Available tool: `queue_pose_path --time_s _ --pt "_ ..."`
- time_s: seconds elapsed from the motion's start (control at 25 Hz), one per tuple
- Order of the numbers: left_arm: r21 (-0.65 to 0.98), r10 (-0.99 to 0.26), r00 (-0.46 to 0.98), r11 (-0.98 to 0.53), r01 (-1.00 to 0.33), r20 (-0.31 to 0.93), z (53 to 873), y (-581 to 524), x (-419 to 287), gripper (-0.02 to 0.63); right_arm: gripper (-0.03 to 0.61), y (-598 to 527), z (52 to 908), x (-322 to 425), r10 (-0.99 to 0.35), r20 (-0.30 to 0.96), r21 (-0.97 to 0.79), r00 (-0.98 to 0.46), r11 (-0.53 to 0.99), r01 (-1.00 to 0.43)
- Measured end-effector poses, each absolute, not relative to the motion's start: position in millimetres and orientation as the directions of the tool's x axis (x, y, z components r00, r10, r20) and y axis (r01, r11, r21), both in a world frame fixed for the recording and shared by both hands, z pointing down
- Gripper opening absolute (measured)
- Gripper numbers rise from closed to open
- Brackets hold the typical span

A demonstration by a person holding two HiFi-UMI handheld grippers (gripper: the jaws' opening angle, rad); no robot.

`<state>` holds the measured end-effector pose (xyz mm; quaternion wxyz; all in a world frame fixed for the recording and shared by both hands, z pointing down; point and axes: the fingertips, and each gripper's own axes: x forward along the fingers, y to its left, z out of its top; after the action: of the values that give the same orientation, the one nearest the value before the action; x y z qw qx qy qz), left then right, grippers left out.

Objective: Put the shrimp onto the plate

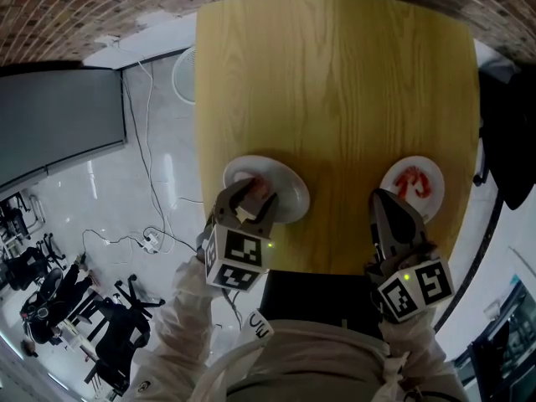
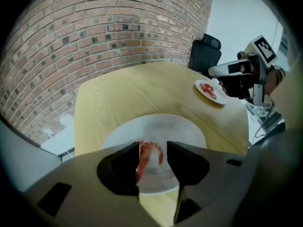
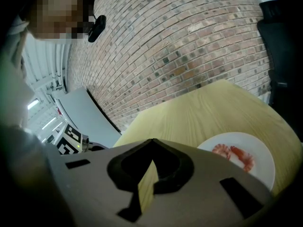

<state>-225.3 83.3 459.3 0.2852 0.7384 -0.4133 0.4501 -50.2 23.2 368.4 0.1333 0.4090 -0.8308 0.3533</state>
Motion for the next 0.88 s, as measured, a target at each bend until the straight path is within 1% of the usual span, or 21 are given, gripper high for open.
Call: queue_pose_path --time_s 0.28,0.32,0.4,0.88 --pt "0.017 -0.355 0.232 -0.516 -0.856 0.906 464.0 82.6 -224.1 0.184 0.024 25.0 372.1 -48.6 -0.589 0.51 -0.481 -0.627 0.409 -0.775" --pt "0.021 -0.352 0.235 -0.516 -0.856 0.906 464.7 84.0 -223.3 0.184 0.023 25.9 372.3 -47.9 -0.589 0.511 -0.481 -0.626 0.408 -0.776" --pt "0.041 -0.346 0.245 -0.504 -0.863 0.906 465.0 86.1 -221.9 0.164 0.024 26.8 371.7 -46.8 -0.591 0.511 -0.481 -0.624 0.406 -0.777" --pt "0.081 -0.351 0.271 -0.471 -0.878 0.896 465.3 85.5 -223.9 0.16 0.024 29.9 372.2 -46.7 -0.594 0.511 -0.486 -0.621 0.396 -0.779"
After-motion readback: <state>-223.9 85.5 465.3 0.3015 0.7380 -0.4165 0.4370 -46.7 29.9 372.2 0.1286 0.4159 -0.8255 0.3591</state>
